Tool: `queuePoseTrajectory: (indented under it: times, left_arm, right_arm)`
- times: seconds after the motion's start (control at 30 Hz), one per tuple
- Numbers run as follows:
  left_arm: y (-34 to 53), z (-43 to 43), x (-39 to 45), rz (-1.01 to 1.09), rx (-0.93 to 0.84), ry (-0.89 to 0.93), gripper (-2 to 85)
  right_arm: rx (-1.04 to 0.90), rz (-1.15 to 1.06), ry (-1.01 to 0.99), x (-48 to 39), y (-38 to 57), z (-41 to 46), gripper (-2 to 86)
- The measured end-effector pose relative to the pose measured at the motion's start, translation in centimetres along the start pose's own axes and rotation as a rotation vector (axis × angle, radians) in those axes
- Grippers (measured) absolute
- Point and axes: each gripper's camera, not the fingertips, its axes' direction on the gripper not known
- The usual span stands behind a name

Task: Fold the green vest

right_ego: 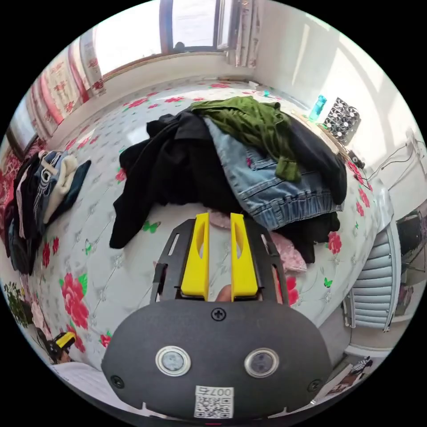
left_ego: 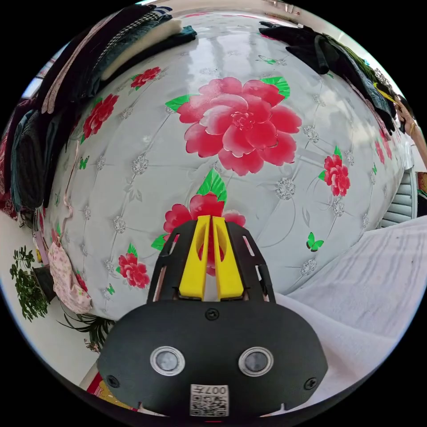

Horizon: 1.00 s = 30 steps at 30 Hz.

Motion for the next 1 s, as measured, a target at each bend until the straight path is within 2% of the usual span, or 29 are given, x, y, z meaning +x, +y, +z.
queuePoseTrajectory:
  times: [0.13, 0.27, 0.43, 0.5, 0.57, 0.67, 0.77, 0.83, 0.9, 1.0]
  left_arm:
    - [0.1, 0.9, -0.5, -0.047, -0.022, 0.024, -0.9]
    - [0.2, 1.2, -1.3, -0.062, -0.048, 0.053, -0.9]
    - [0.6, 1.0, -2.5, -0.031, -0.069, 0.070, -0.9]
    - [1.0, 0.7, -3.3, -0.031, -0.063, 0.093, -0.9]
    - [1.7, 0.4, -4.5, -0.054, -0.043, 0.132, -0.8]
    - [3.4, -0.3, -7.0, -0.131, 0.011, 0.221, -0.3]
    - [5.7, -2.1, -8.9, -0.189, 0.109, 0.355, 2.7]
    - [8.3, -4.8, -9.8, -0.228, 0.236, 0.430, 6.2]
    - [10.4, -6.8, -10.5, -0.240, 0.312, 0.463, 8.3]
    - [14.6, -9.3, -12.3, -0.299, 0.377, 0.451, 10.0]
  right_arm:
    - [-0.015, 0.135, 0.054, 6.6, -7.8, 1.5, 7.1]
    - [-0.136, 0.238, 0.074, 11.2, -11.5, 5.1, 6.7]
    - [-0.110, 0.055, 0.151, 8.5, -11.2, 3.1, 1.5]
    - [0.028, -0.115, -0.160, 5.0, -8.2, -1.1, 0.4]
    - [0.062, -0.199, -0.355, 1.6, -5.1, -4.0, 0.0]
    - [0.059, -0.329, -0.518, -4.8, 1.1, -7.7, -0.2]
    - [-0.030, -0.464, -0.806, -11.6, 7.8, -11.0, -0.2]
    - [-0.116, -0.657, -0.952, -17.1, 13.0, -13.6, -0.1]
    - [-0.275, -0.893, -1.199, -24.1, 20.7, -17.3, 0.3]
    - [-0.371, -1.122, -1.294, -29.8, 29.3, -21.7, 1.4]
